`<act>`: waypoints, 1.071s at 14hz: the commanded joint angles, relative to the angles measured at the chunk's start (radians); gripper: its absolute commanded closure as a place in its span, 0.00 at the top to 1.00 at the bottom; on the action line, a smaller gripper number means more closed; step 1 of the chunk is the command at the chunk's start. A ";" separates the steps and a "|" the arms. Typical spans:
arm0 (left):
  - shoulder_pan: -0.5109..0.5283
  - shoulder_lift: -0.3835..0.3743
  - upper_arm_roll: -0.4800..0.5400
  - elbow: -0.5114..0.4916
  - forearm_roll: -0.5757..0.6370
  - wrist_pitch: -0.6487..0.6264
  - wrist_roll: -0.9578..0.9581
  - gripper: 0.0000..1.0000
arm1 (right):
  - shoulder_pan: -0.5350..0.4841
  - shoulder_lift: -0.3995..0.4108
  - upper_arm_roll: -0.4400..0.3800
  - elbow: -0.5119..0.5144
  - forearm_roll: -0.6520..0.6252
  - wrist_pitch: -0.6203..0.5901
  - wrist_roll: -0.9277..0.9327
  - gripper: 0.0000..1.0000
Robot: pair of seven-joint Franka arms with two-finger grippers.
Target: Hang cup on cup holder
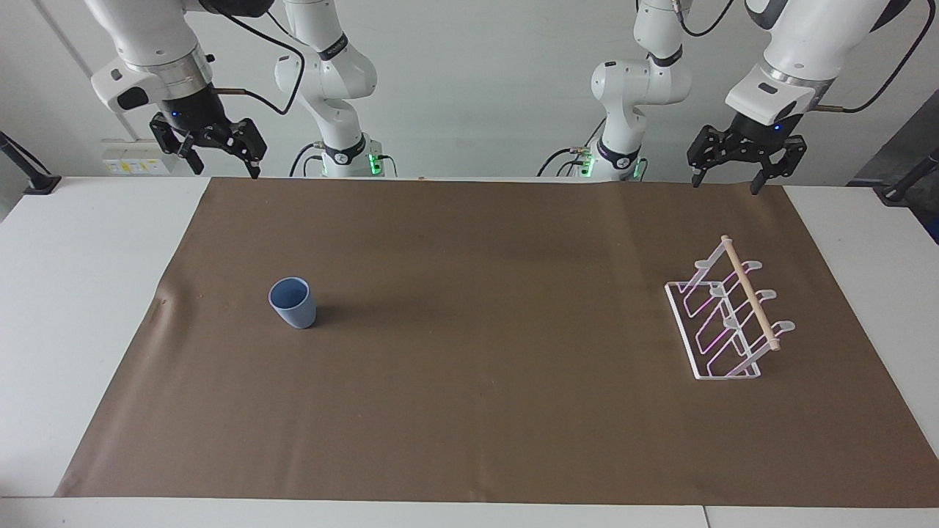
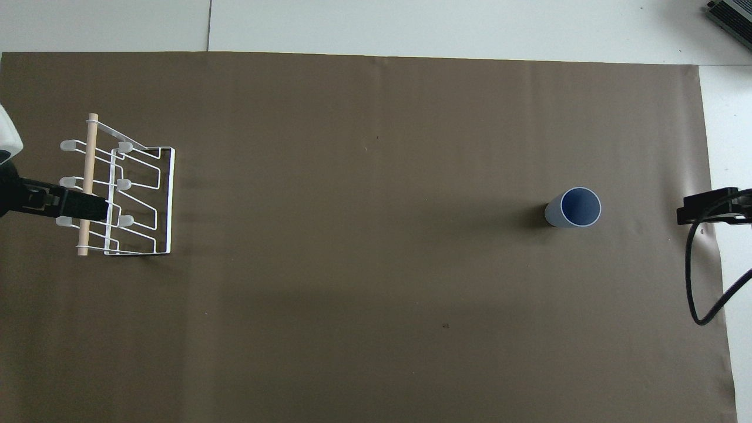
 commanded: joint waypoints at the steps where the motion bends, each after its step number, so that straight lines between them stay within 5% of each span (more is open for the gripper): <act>1: -0.001 -0.016 0.004 -0.016 0.008 -0.003 0.000 1.00 | -0.015 -0.009 0.003 -0.014 0.023 0.020 -0.003 1.00; 15: 0.030 -0.017 0.005 -0.016 0.008 -0.018 -0.001 1.00 | -0.018 -0.016 0.003 -0.032 0.023 0.021 -0.005 1.00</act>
